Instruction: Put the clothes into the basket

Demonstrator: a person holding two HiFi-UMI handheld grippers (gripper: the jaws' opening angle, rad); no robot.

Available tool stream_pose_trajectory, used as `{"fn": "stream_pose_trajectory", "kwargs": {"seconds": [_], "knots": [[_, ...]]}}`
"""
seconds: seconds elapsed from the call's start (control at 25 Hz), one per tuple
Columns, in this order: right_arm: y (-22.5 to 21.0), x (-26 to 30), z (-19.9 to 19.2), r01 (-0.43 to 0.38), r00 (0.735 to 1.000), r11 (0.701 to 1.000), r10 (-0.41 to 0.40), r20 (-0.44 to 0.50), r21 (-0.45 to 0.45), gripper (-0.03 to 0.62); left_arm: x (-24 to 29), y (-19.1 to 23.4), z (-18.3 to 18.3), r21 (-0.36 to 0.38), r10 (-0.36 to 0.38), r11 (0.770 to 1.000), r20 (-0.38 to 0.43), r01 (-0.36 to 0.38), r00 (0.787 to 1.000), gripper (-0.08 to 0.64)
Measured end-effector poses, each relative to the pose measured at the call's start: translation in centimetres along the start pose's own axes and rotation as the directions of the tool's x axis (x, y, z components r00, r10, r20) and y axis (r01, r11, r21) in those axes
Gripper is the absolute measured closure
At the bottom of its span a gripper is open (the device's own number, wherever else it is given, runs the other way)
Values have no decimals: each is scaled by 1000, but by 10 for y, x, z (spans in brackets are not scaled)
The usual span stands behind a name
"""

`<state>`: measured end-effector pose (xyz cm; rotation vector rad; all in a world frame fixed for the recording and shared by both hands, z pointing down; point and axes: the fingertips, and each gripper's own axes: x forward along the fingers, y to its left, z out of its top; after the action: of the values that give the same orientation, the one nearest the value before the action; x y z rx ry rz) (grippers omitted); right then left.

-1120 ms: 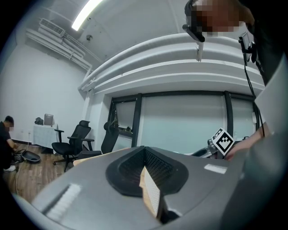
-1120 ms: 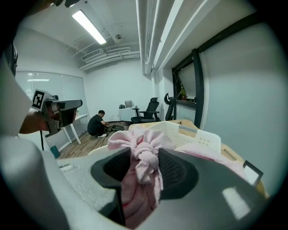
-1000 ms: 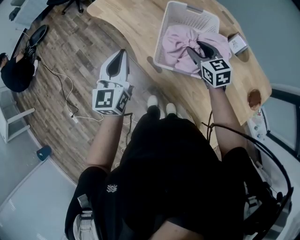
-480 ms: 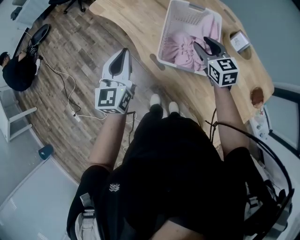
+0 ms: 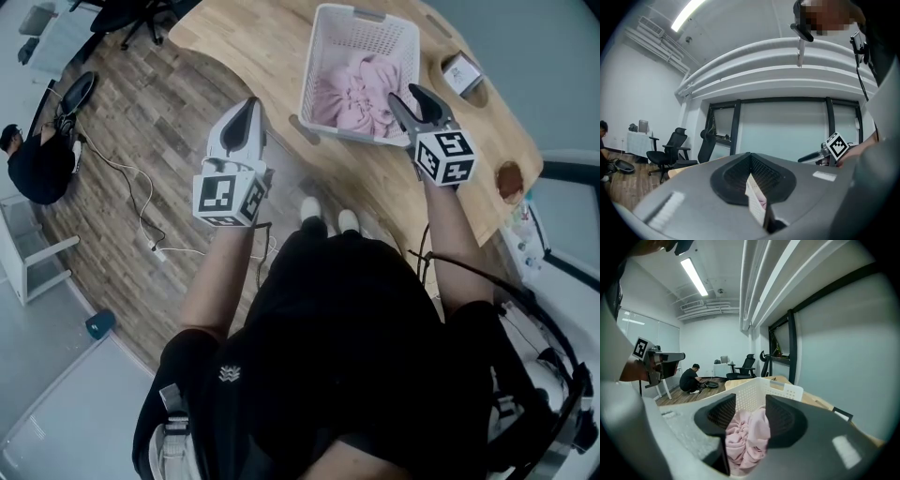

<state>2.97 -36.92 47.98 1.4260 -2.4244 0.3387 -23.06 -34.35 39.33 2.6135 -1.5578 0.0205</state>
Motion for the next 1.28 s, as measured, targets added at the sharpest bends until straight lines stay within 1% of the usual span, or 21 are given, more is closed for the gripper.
{"fn": "stream_pose_trajectory", "kwargs": {"seconds": [0.12,0.2,0.24,0.32,0.48,0.6,0.68,0.72,0.84,0.92,1.0,1.16,1.28], "knots": [[-2,-19,3,18,999,1000,-18,30,1,391,2,-13,9,21,-25,999,16,25,1000,552],[-4,-31,7,18,997,1000,-19,75,21,397,7,-22,15,46,-43,998,29,42,999,552],[-7,-39,10,17,994,999,-21,104,34,412,9,-26,18,55,-51,997,36,49,998,552],[-13,-55,16,30,988,998,-38,150,53,468,12,-34,27,68,-62,996,50,58,997,552],[-24,-87,25,56,978,995,-70,194,78,502,10,-53,46,118,-82,990,69,74,994,552],[-25,-105,19,49,977,995,-67,204,92,516,5,-65,50,156,-100,984,78,87,992,552],[-27,-117,10,46,977,993,-68,201,112,530,1,-66,48,160,-94,984,80,80,992,552],[-28,-123,6,50,976,991,-74,206,121,548,0,-66,45,156,-87,985,73,75,994,552],[-36,-143,0,88,964,988,-117,237,130,589,-2,-68,36,163,-88,984,61,77,994,552],[-40,-153,-2,113,957,985,-142,253,127,589,-4,-75,30,176,-100,980,54,89,994,552],[-40,-158,-3,118,955,986,-145,260,119,589,-6,-80,23,188,-103,978,44,93,994,552],[-32,-162,-14,115,961,989,-136,241,97,591,-13,-84,1,194,-94,977,11,90,996,552],[-30,-165,-21,118,962,988,-140,234,104,591,-19,-86,-7,185,-89,979,4,86,996,552]]}}
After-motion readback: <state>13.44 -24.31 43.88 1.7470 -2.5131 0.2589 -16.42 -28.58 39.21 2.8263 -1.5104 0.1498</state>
